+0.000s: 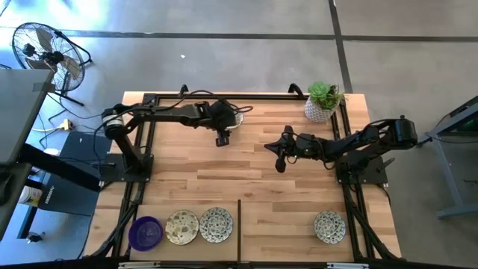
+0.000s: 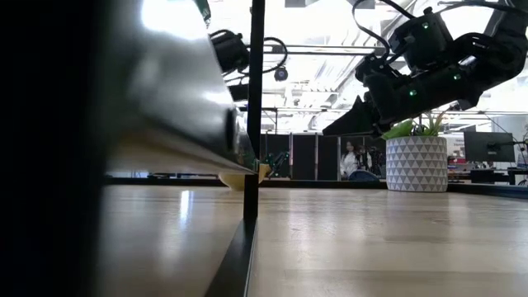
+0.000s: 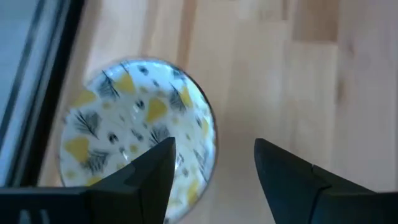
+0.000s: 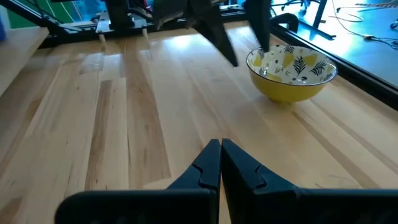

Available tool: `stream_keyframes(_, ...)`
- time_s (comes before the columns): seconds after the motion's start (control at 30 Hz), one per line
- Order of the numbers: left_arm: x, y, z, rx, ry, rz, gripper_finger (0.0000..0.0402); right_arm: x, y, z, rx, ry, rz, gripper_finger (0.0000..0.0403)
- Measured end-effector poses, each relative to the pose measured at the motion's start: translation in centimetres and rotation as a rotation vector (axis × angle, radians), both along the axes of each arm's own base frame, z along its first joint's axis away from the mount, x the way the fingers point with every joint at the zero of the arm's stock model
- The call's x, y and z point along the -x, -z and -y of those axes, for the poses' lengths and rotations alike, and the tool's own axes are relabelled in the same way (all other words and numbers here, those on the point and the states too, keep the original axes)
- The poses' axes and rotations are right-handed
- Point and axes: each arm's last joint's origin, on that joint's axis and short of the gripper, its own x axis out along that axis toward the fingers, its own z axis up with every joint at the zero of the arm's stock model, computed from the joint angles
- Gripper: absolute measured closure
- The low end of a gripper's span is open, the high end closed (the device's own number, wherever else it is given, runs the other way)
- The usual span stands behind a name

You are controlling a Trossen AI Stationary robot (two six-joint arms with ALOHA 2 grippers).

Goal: Pick & Place Mini bowls
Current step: Stack the yellow patterned bowl on top of the other stacked yellow patterned bowls on the shelf

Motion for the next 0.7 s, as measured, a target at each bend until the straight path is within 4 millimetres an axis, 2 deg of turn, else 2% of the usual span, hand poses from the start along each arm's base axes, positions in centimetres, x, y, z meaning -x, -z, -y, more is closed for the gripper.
stream_keyframes(0.33,-1.0,2.2,-0.7,-0.075,0.003,-0.096,0.0188,0.0,0.0,0.0,-0.002,-0.006,0.001,0.0401)
stream_keyframes(0.53,-1.2,3.6,-0.8,-0.064,0.013,-0.145,0.0189,0.0,0.0,0.0,-0.002,-0.006,0.001,0.0401)
stream_keyframes(0.63,-1.3,4.4,-0.8,-0.056,0.014,-0.168,0.0209,0.0,0.0,0.0,-0.002,-0.006,0.001,0.0401)
stream_keyframes(0.7,-1.3,4.7,-0.8,-0.053,0.014,-0.177,0.0238,0.0,0.0,0.0,-0.002,-0.006,0.001,0.0402)
